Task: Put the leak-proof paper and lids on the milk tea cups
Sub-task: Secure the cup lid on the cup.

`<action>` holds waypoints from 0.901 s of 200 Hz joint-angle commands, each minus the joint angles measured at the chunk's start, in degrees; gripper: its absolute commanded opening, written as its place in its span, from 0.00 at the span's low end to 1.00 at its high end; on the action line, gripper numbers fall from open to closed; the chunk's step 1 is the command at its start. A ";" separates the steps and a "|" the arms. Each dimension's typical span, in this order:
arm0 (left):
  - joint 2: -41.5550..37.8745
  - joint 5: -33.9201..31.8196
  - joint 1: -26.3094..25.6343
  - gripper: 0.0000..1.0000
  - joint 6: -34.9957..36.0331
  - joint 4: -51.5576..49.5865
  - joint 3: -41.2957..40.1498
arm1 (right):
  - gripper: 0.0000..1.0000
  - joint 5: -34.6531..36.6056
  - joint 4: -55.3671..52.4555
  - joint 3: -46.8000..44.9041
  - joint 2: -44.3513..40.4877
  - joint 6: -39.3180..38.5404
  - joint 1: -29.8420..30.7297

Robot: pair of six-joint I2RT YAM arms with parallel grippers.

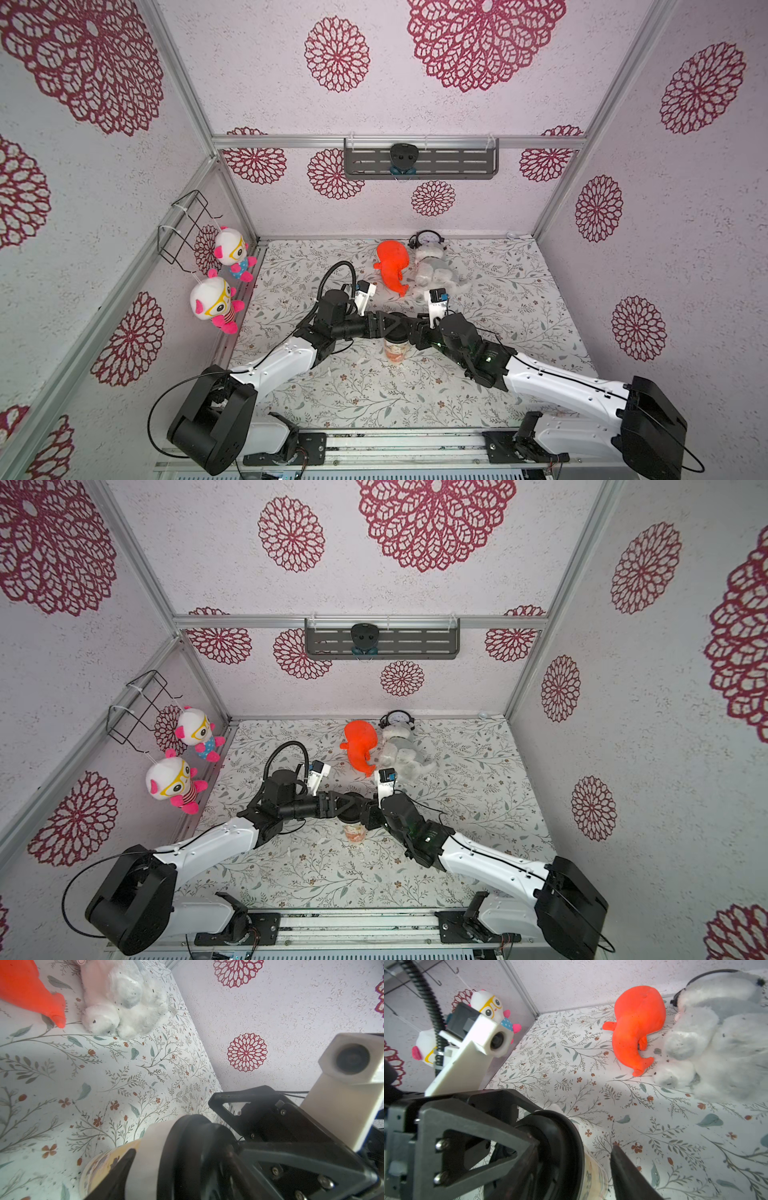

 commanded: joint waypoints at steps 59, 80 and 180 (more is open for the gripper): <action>-1.03 -4.47 0.12 0.69 0.88 -13.67 -4.06 | 0.54 12.97 -22.55 2.01 11.06 2.81 4.86; -2.64 -4.74 0.26 0.69 1.00 -14.90 -3.70 | 0.54 12.86 -19.88 -0.56 11.45 2.05 5.12; -7.79 -4.54 3.12 0.75 -0.04 -14.82 -1.55 | 0.54 14.80 -17.77 -2.91 12.54 -2.42 5.85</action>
